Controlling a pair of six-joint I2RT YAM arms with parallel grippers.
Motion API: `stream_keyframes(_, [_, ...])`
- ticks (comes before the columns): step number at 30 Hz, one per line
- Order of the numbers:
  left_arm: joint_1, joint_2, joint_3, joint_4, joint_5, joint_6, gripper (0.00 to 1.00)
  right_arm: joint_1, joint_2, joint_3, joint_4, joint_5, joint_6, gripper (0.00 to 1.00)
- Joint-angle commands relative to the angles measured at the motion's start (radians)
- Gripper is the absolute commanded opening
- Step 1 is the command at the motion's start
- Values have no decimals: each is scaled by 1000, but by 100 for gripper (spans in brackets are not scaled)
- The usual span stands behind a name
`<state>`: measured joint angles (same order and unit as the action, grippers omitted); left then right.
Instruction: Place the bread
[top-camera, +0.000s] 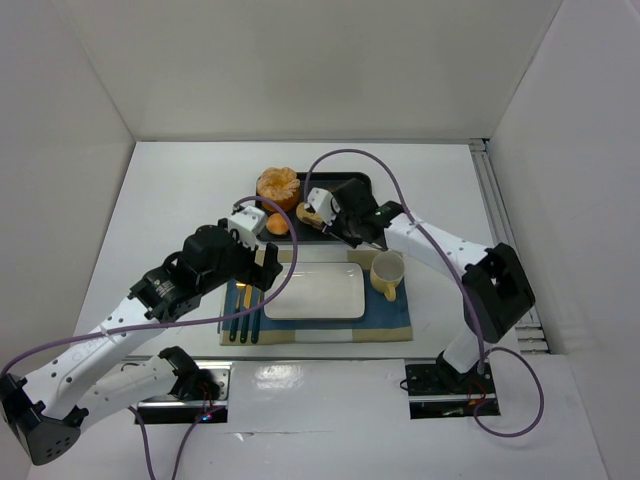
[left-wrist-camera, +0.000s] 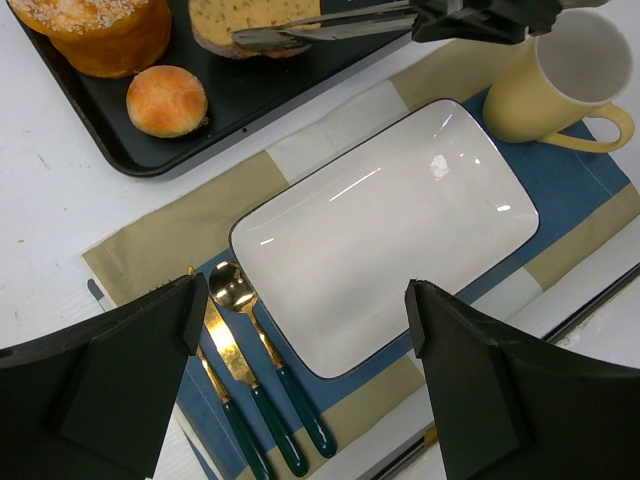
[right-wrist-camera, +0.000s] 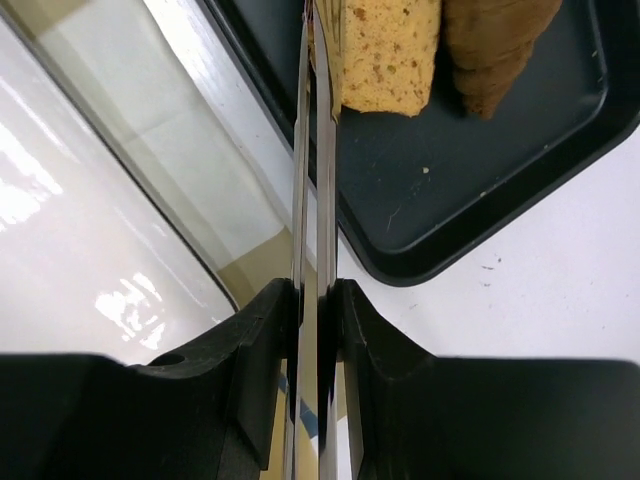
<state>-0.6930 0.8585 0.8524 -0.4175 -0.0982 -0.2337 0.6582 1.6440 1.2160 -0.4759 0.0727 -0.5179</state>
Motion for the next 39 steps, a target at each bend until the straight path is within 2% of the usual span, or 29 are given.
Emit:
stream_keyframes(1, [-5, -18, -1, 46, -3, 22, 100, -14, -111, -15, 11, -85, 7, 0])
stream_keyframes(9, [-5, -18, -10, 46, -12, 22, 100, -43, -277, -131, -55, -240, -48, 0])
stream_keyframes(16, [-5, -18, -10, 46, -23, 22, 100, -43, -456, -213, -182, -422, -180, 0])
stream_keyframes(22, [-5, -9, -10, 46, -32, 22, 100, -43, -558, -236, -276, -484, -266, 0])
stream_keyframes(28, [-5, 1, -10, 46, -32, 22, 100, -43, -514, -236, -394, -543, -304, 0])
stream_keyframes(33, [-5, 1, -10, 46, -32, 22, 100, -43, -475, -227, -428, -544, -304, 0])
stream_keyframes(38, [-5, 1, -10, 46, -32, 22, 100, -43, -437, -227, -437, -544, -304, 5])
stream_keyframes(39, [-5, 1, -10, 46, -32, 22, 100, -43, -437, -227, -437, -544, -304, 9])
